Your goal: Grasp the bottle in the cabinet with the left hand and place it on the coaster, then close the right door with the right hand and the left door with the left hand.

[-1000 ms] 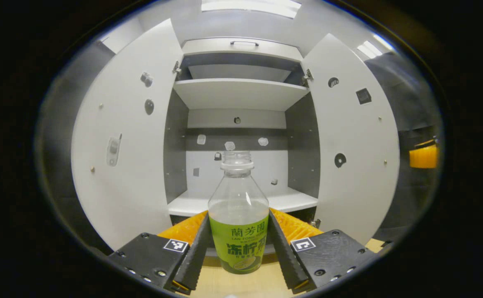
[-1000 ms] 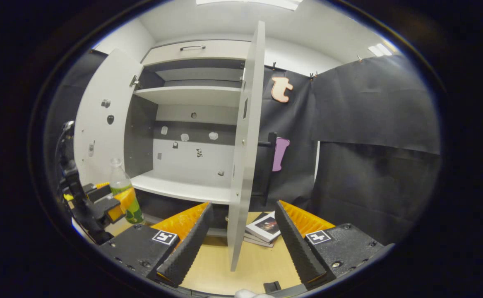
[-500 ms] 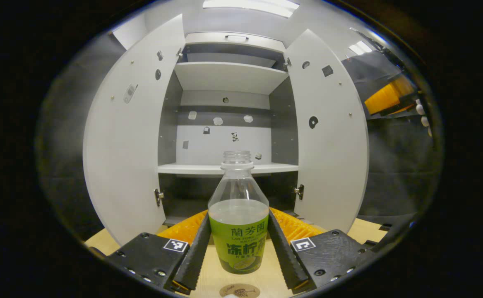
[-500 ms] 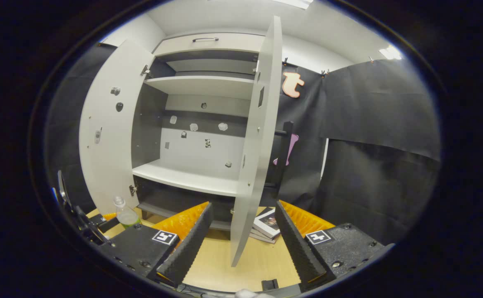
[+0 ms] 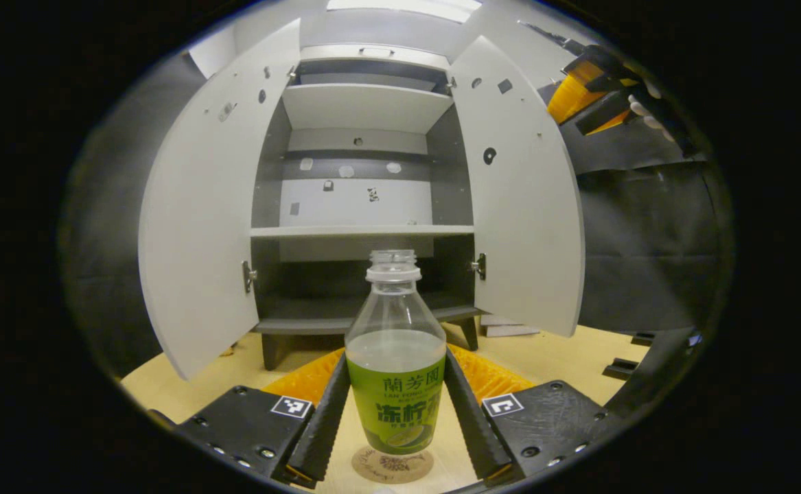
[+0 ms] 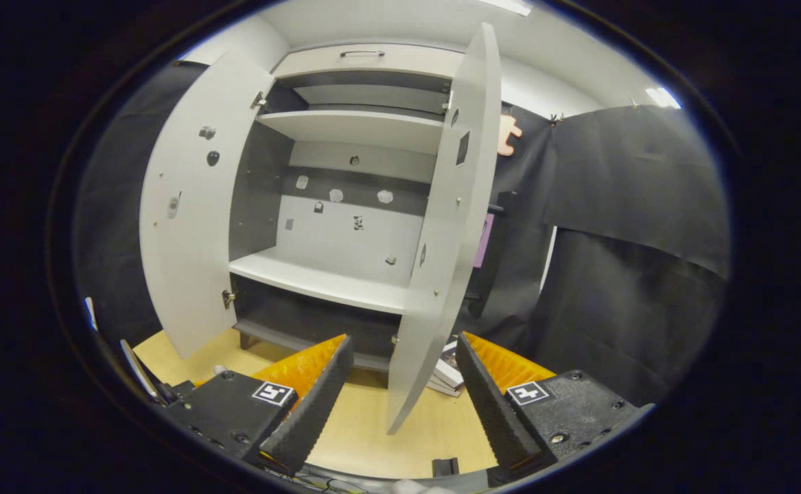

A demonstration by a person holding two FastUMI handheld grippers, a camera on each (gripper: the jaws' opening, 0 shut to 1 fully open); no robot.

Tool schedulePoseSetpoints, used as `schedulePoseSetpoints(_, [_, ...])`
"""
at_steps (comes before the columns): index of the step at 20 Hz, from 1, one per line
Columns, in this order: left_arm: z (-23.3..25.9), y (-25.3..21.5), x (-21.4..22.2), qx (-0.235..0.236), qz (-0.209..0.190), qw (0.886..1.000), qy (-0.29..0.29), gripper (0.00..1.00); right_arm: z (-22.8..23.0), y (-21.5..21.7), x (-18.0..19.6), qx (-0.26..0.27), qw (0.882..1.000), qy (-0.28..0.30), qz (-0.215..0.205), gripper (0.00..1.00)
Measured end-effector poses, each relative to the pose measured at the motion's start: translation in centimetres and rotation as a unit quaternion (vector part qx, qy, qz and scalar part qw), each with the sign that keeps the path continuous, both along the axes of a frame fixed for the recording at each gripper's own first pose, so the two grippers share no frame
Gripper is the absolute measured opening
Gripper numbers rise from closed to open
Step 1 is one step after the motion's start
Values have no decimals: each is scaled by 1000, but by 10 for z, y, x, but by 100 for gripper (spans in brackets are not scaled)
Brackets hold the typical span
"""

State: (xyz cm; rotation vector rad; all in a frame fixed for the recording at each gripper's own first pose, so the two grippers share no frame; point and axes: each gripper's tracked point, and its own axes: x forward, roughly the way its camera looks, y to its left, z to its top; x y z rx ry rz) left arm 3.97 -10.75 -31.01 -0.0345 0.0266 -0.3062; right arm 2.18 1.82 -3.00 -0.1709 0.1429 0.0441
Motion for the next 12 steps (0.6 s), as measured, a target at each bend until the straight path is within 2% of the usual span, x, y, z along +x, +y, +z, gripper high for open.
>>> schedulePoseSetpoints(5, [-37,8,-2,0,5,1000,22,76,-1,8,2,-10,1000,10,4,99])
schedulePoseSetpoints(6, [-40,9,-2,3,5,1000,22,80,0,10,2,-12,1000,9,6,98])
schedulePoseSetpoints(8, [-47,7,-3,1,0,1000,23,80,2,13,3,-15,1000,9,9,98])
schedulePoseSetpoints(9, [-51,6,-3,4,-2,1000,25,76,1,14,3,-17,1000,11,10,98])
schedulePoseSetpoints(12, [-50,4,-6,2,-6,1000,17,77,0,19,3,-18,1000,14,15,99])
